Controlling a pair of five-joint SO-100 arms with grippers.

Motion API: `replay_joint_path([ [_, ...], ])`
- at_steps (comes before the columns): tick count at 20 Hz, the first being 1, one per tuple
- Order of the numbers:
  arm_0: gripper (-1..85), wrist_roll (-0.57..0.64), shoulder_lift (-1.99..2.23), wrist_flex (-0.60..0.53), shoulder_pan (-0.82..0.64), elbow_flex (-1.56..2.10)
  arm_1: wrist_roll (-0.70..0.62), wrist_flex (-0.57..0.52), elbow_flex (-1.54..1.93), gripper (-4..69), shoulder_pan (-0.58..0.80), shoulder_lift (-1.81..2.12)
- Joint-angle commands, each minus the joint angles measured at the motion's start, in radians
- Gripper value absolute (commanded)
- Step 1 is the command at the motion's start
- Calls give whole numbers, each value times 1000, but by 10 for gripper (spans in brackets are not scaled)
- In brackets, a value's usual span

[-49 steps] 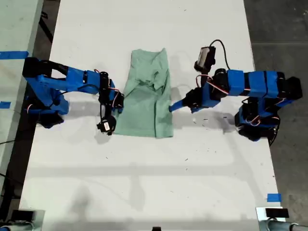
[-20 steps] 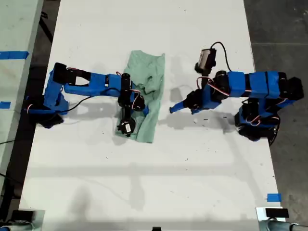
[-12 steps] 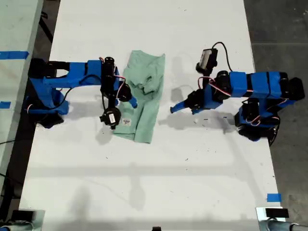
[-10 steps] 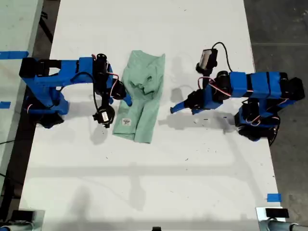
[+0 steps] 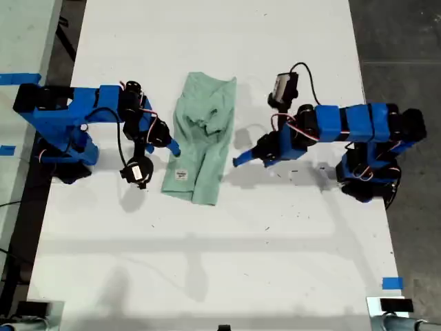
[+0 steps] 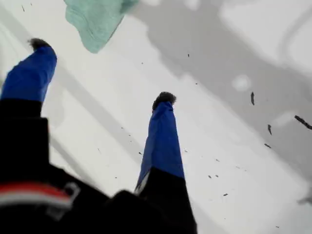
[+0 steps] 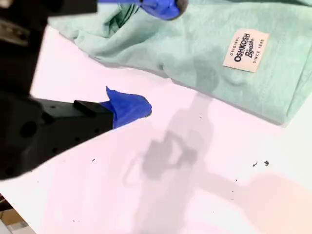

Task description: Fold tshirt

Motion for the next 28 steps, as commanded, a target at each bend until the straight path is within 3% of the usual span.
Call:
replay_joint_path([
  [1,232,-2,-12,-38,35,-41,-15,-11,-216,356,-29,-141],
  [10,231,37,-261,-117,92,-149,-60,61,-830,358,-66,-729],
  [21,265,18,-534,-259,86,-176,-84,-41,-946,327,-81,-1052],
  [23,202,25,-583,-261,87,-195,-75,-46,-954,244,-84,-1097],
  [26,28,5,-577,-258,92,-193,-60,-32,-954,28,-95,-1108],
  [28,1,-11,-571,-265,97,-198,-61,-28,-948,-21,-103,-1109],
])
